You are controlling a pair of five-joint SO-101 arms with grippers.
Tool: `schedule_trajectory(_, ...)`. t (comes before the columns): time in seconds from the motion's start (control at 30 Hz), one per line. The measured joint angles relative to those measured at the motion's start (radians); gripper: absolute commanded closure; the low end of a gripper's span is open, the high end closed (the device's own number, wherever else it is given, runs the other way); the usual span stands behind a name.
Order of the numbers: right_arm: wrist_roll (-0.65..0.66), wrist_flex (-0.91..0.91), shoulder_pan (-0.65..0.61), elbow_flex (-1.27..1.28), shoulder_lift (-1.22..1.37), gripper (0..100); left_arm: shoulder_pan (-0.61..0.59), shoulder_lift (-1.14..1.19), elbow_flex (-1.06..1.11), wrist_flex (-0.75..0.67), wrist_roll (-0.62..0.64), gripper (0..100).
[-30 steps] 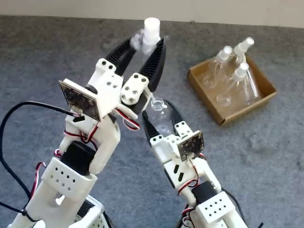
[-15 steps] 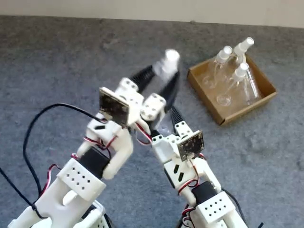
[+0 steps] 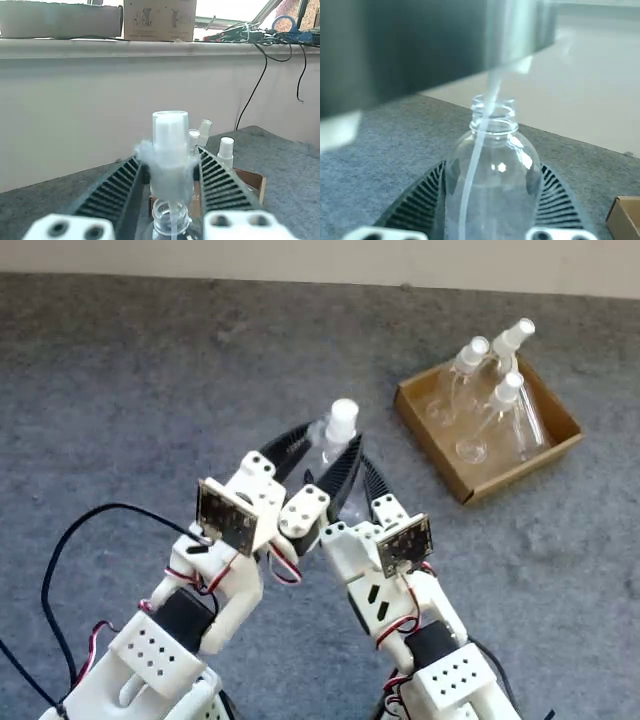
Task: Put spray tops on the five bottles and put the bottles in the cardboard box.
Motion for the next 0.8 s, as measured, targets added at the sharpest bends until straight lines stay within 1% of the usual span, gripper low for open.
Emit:
schedule_trajectory(0.13, 0.0, 0.0, 0.0, 0.0, 0.0, 87.2, 0.0, -0.029, 0.049, 0.0, 0.0, 95)
schedule_trajectory(0.4, 0.0, 0.0, 0.0, 0.0, 0.002, 87.2, 0.0, -0.04, 0.051, 0.038, 0.0, 94)
schedule_trajectory(0.63, -0.002, 0.0, 0.006, 0.0, 0.0, 87.2, 0.0, -0.049, 0.051, 0.074, -0.002, 80)
schedule_trajectory(0.8, -0.002, 0.0, 0.011, 0.0, 0.0, 87.2, -0.002, -0.049, 0.051, 0.078, -0.002, 79)
